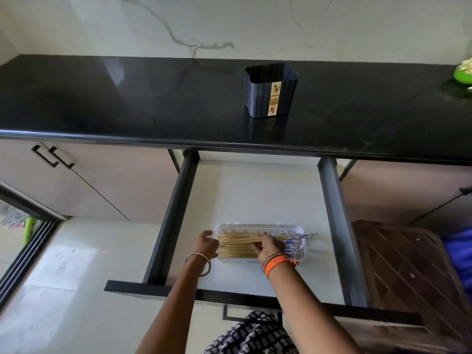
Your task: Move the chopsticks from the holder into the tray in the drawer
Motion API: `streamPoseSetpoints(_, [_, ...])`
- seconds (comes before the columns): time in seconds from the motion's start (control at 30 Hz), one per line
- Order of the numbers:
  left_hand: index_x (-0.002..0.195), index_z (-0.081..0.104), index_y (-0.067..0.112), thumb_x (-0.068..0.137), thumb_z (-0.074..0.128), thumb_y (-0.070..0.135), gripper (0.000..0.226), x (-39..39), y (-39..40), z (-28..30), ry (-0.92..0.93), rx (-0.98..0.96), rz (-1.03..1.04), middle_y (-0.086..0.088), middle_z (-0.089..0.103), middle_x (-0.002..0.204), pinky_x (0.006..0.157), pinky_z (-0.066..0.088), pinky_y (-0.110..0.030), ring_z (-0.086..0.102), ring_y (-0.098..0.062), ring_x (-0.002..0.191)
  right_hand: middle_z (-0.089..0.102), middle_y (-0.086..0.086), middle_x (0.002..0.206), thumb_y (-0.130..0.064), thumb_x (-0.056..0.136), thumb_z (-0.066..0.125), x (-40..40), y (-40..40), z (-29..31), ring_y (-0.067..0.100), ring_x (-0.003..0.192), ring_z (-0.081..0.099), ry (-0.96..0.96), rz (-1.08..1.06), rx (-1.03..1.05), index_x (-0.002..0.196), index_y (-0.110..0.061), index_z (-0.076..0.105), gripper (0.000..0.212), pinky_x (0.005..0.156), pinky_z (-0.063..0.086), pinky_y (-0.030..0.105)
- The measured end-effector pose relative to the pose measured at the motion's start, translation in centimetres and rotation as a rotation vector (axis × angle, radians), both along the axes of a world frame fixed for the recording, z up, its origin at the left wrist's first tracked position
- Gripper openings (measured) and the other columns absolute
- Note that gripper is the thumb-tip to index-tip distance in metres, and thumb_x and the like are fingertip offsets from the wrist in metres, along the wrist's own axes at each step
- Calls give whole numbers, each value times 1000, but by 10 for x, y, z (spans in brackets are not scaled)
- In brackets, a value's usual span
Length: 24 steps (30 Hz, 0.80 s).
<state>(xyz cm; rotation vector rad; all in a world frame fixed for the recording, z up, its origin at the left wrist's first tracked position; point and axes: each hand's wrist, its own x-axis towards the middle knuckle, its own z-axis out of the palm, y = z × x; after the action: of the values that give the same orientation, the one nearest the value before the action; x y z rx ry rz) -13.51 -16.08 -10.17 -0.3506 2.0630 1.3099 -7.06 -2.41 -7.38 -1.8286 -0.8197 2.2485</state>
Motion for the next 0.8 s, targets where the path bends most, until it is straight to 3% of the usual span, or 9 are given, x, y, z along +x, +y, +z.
streamPoseSetpoints(0.07, [125,46,0,84,42,-8,42,-2,0,-6,14,-12,-4,-16,53,97,53,48,-24,51,-15,68,54,13,75,8,93,42,-5,-6,-7,19,63,52,-22,18,-3,67,1,51,28,59,46,32])
streamPoseSetpoints(0.13, [123,48,0,83,41,-9,41,-2,-1,-9,30,-20,-3,-21,55,100,53,47,-24,52,-16,69,51,11,68,13,91,35,-10,-12,-13,18,58,48,-44,47,-2,62,-5,44,35,55,41,30])
streamPoseSetpoints(0.23, [122,49,-1,84,42,-9,40,-1,-3,-12,52,-19,-6,-26,57,107,53,47,-23,54,-18,70,54,15,86,13,90,35,-16,-18,-19,22,65,51,-72,93,-4,71,-3,47,28,68,52,37])
streamPoseSetpoints(0.3, [121,50,0,84,44,-9,39,-3,-5,-16,68,-16,-14,-29,57,114,55,48,-24,55,-23,79,52,17,98,10,90,36,-19,-18,-23,30,86,56,-76,115,-17,86,1,50,17,91,53,45])
streamPoseSetpoints(0.37, [121,49,-1,85,44,-9,38,-4,-6,-19,69,-5,-18,-29,57,111,62,51,-28,54,-24,82,52,17,99,4,92,35,-21,-16,-22,34,106,53,-61,166,-42,91,3,49,14,98,49,46])
streamPoseSetpoints(0.5, [115,51,1,86,44,-6,31,-4,-11,-25,74,-30,-46,-6,55,80,55,48,-26,51,-15,65,45,16,106,-5,91,33,-22,-11,-18,29,100,44,-28,201,-89,98,-3,49,17,83,47,38])
streamPoseSetpoints(0.6, [96,57,10,83,44,-7,25,-4,-14,-31,46,-42,-34,-5,52,70,53,44,-24,49,-17,61,39,9,86,-4,88,35,-15,-4,-18,26,89,39,-11,185,-61,73,-4,45,18,80,44,36])
streamPoseSetpoints(0.7, [51,51,10,79,40,-11,37,-6,-10,-37,11,-20,-51,-5,44,55,49,37,-24,42,-20,54,41,7,68,-4,86,40,-10,3,-17,22,62,43,-68,311,198,65,-7,43,21,65,52,36])
streamPoseSetpoints(0.8, [46,52,11,80,46,-5,38,-5,-7,-38,-10,-30,-55,-7,46,51,61,39,-31,44,-21,55,60,16,75,0,81,45,-9,14,-21,29,78,61,-179,802,793,75,-2,64,20,72,53,35])
